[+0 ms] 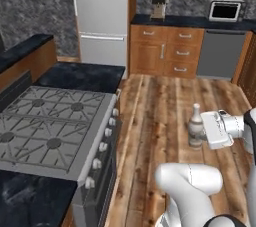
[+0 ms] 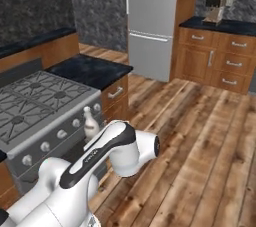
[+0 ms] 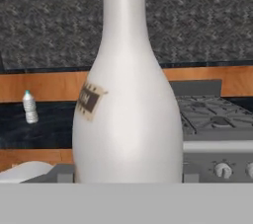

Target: Place the drinks on the dining counter in a tight cluster.

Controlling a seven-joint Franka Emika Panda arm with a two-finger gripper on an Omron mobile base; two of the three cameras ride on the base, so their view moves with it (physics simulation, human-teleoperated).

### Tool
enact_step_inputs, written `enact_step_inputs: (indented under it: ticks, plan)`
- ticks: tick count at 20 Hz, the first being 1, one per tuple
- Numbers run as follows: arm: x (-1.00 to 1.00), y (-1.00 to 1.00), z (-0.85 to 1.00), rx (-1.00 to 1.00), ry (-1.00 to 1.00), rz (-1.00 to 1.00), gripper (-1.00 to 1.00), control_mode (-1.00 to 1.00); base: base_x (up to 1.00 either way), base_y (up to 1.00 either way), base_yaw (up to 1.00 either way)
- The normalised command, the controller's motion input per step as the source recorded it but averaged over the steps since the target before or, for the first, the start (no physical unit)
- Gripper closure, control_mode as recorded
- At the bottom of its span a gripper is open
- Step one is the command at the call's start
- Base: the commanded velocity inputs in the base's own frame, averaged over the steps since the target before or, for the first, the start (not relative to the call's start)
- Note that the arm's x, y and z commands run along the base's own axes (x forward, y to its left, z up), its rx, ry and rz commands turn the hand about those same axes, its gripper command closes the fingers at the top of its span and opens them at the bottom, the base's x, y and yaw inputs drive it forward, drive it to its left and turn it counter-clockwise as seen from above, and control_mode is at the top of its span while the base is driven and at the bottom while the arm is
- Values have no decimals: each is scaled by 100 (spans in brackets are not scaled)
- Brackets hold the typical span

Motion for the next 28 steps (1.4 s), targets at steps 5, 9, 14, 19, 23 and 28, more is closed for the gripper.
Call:
enact_step_inputs:
  ticks: [5, 9, 14, 19, 23, 28]
  plan:
    - [0, 0, 0, 0, 0, 0, 100, 100, 75, -27, 0]
    - [0, 0, 0, 0, 0, 0, 100, 100, 71, -28, 0]
    - [0, 0, 0, 0, 0, 0, 100, 100, 70, -29, 0]
    - [0, 0, 0, 0, 0, 0, 100, 100, 76, -30, 1]
    - [0, 0, 0, 0, 0, 0, 100, 100, 75, -31, 0]
    - [0, 0, 0, 0, 0, 0, 100, 100, 74, -31, 0]
